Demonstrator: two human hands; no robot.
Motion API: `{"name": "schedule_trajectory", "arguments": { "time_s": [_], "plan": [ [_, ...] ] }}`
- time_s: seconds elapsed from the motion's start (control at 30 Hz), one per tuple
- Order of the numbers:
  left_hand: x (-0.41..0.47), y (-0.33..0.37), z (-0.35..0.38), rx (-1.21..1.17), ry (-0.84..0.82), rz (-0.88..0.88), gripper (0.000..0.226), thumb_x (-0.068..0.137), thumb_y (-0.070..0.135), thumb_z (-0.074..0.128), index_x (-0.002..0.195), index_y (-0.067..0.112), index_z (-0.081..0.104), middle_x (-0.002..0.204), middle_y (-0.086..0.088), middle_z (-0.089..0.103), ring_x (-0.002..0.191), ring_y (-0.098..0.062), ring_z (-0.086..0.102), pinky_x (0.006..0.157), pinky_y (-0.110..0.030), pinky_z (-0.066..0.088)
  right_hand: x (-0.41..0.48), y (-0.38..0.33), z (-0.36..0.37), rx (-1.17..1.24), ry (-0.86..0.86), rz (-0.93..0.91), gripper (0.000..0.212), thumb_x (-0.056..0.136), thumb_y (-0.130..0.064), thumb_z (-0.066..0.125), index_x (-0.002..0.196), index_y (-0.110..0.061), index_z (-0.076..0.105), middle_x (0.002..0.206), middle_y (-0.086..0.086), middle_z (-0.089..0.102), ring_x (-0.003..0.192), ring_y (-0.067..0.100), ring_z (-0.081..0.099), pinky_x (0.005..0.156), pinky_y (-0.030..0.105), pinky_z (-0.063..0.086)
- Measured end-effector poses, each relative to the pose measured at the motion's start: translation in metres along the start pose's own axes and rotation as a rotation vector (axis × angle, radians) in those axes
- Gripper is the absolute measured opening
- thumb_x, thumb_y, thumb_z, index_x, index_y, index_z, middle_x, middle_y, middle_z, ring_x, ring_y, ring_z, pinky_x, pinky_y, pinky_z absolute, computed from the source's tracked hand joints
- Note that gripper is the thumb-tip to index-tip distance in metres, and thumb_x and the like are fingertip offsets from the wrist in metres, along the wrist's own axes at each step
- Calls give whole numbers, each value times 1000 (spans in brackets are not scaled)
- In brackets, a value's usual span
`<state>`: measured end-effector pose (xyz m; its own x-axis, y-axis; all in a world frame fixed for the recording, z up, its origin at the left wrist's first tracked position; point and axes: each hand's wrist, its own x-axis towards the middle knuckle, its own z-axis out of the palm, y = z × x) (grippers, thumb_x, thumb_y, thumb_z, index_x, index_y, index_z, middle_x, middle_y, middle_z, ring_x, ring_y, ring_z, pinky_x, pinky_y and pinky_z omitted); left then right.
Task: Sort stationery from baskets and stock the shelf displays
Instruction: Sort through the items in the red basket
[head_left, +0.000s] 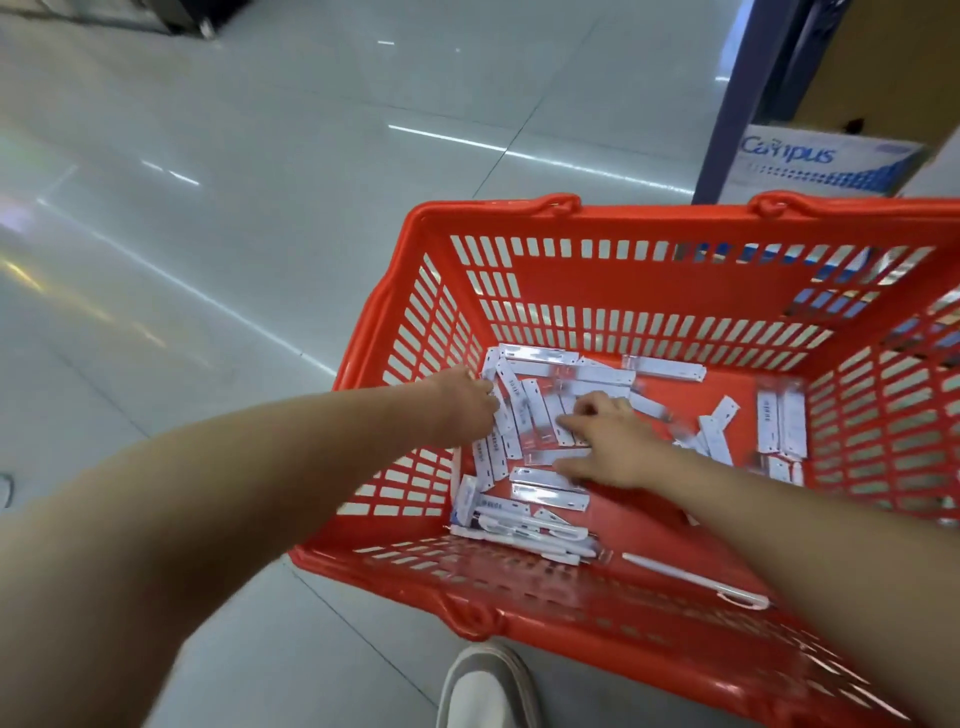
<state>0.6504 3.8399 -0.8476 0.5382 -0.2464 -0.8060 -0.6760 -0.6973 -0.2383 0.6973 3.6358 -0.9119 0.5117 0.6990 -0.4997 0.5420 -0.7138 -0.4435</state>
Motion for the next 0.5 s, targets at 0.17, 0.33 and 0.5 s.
{"name": "schedule_trajectory", "arguments": {
  "time_s": [0.17,0.33,0.5],
  "plan": [
    [-21,-11,-27,-853,314,-213,14,86,22,71,100,20,68,89,11,61,84,-9,58,74,-27,48,-10,-8,-34,499,-117,-72,78,83,-49,69,149,-29,34,143,1,48,128,16,47,107,31,37],
    [-13,24,-40,-1663,413,-413,47,74,17,84,110,17,54,79,-8,66,66,-17,63,64,-33,55,-26,-17,-46,498,-120,-92,19,100,-23,53,81,-18,56,50,-8,59,42,3,50,46,17,39],
    [4,52,-15,-1414,26,-529,49,84,45,72,107,4,61,95,-8,71,84,-24,69,69,-31,57,-44,11,-34,637,-145,159,28,101,-13,49,74,-8,51,52,3,55,31,7,48,34,16,36]
  ]
}}
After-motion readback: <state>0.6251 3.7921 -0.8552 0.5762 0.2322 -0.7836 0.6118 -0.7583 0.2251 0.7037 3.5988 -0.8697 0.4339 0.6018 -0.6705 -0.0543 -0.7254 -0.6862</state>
